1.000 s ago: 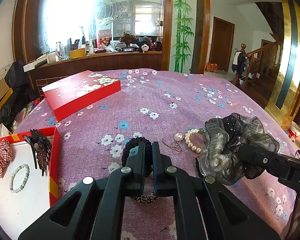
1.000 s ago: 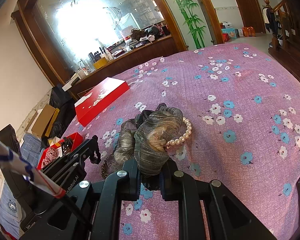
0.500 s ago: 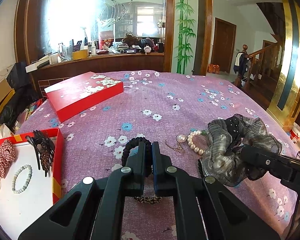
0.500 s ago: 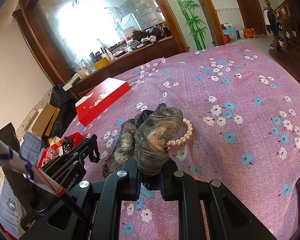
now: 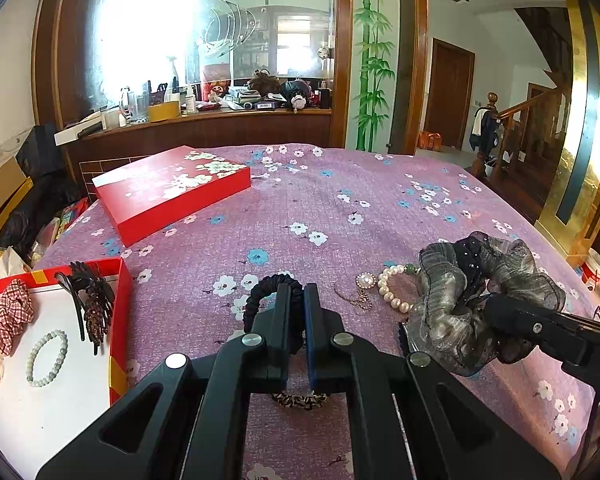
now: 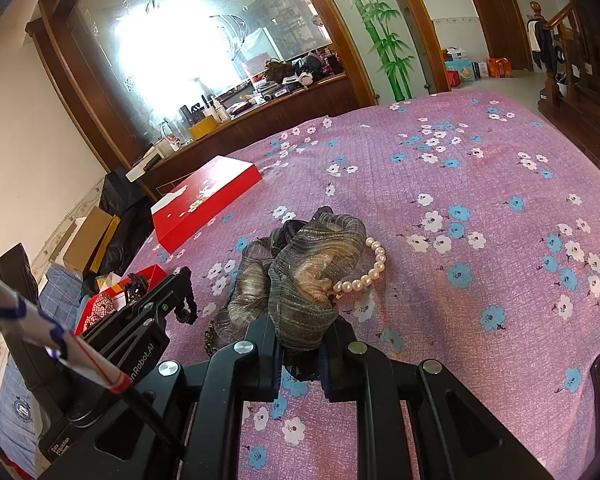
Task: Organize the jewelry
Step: 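Lift the black hair tie with the left gripper while the right lifts the scrunchie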
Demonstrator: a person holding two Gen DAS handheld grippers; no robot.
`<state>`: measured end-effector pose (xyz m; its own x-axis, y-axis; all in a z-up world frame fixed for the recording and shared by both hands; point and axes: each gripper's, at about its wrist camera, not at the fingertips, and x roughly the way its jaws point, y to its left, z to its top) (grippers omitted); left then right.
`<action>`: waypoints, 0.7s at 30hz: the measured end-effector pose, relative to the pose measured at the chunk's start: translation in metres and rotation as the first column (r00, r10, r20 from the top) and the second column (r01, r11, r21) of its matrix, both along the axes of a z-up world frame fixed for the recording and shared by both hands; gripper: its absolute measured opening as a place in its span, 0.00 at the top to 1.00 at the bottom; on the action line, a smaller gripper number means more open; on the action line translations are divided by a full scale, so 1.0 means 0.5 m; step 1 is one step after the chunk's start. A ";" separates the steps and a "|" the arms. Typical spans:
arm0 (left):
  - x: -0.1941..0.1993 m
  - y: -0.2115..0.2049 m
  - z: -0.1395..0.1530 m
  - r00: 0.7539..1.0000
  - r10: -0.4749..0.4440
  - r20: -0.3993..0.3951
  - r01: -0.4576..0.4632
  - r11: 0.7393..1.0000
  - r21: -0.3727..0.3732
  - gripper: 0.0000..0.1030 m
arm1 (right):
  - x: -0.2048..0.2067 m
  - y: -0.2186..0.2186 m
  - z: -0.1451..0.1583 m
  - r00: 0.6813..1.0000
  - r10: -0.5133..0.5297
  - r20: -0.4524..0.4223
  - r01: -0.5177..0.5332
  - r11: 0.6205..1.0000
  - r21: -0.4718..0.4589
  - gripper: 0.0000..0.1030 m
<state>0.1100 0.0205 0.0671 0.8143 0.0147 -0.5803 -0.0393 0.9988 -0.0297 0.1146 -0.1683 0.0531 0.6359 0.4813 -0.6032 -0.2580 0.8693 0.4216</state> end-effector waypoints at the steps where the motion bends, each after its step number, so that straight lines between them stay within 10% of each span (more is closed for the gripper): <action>1: 0.001 0.001 0.000 1.000 0.001 0.000 -0.001 1.000 0.001 0.95 | 0.000 0.000 0.000 1.000 0.000 0.000 0.000 1.000 0.000 0.85; 21: -0.005 0.010 0.007 0.999 0.031 0.029 -0.031 1.000 0.001 0.95 | -0.006 0.005 0.008 1.000 -0.001 0.022 0.001 1.000 -0.011 0.85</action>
